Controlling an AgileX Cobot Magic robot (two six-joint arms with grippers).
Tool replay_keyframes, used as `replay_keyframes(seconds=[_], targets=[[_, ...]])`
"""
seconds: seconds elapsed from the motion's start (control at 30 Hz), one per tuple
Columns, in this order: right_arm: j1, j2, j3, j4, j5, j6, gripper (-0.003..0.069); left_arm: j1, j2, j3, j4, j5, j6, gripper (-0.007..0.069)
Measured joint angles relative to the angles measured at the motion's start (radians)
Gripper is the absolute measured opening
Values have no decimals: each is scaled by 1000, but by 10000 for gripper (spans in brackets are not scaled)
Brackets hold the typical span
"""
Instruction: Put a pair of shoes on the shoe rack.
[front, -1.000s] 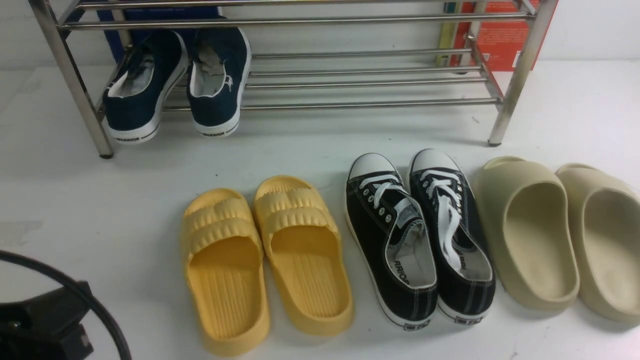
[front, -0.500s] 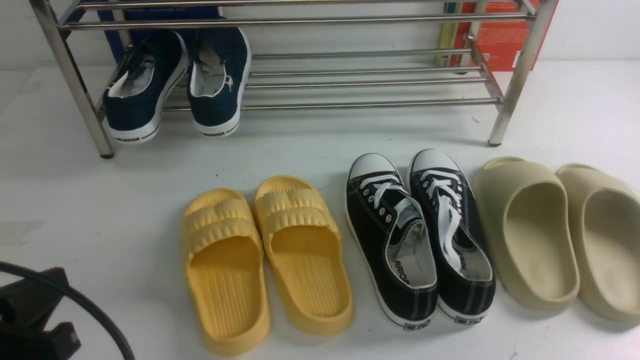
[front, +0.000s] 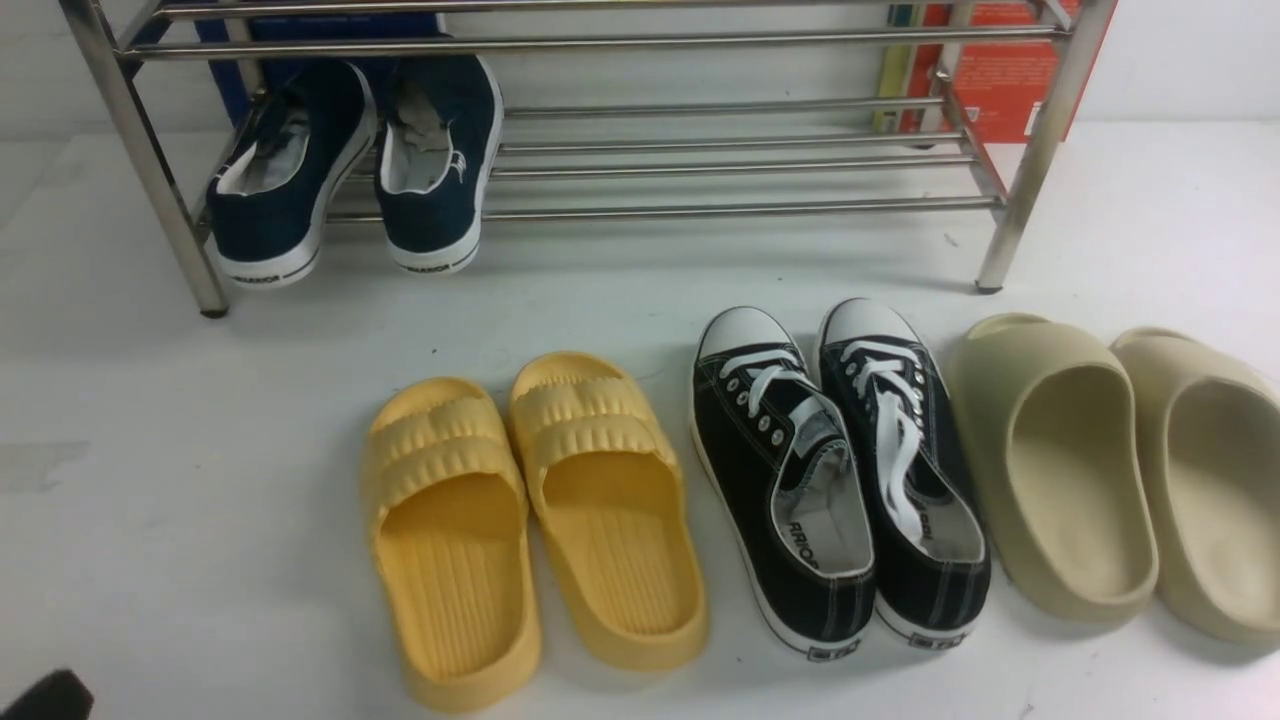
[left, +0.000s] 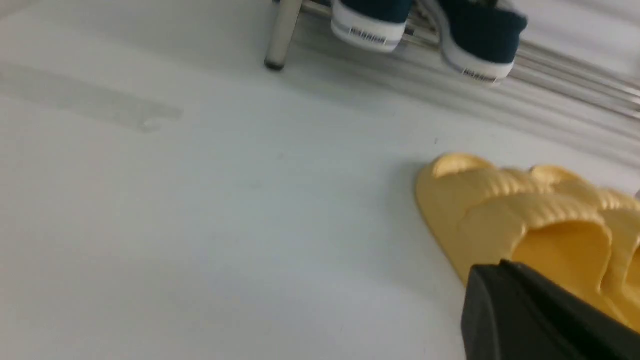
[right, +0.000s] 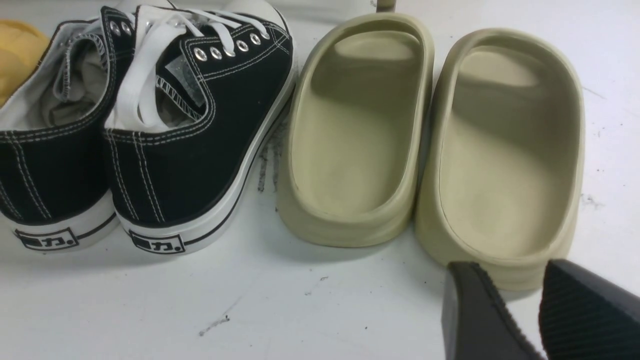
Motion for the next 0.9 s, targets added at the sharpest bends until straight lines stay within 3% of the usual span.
replay_keyframes(seconds=[0.9], targets=[[0,0,0,1,0,0,239,0,-1,3,-13,57,-1,-13]])
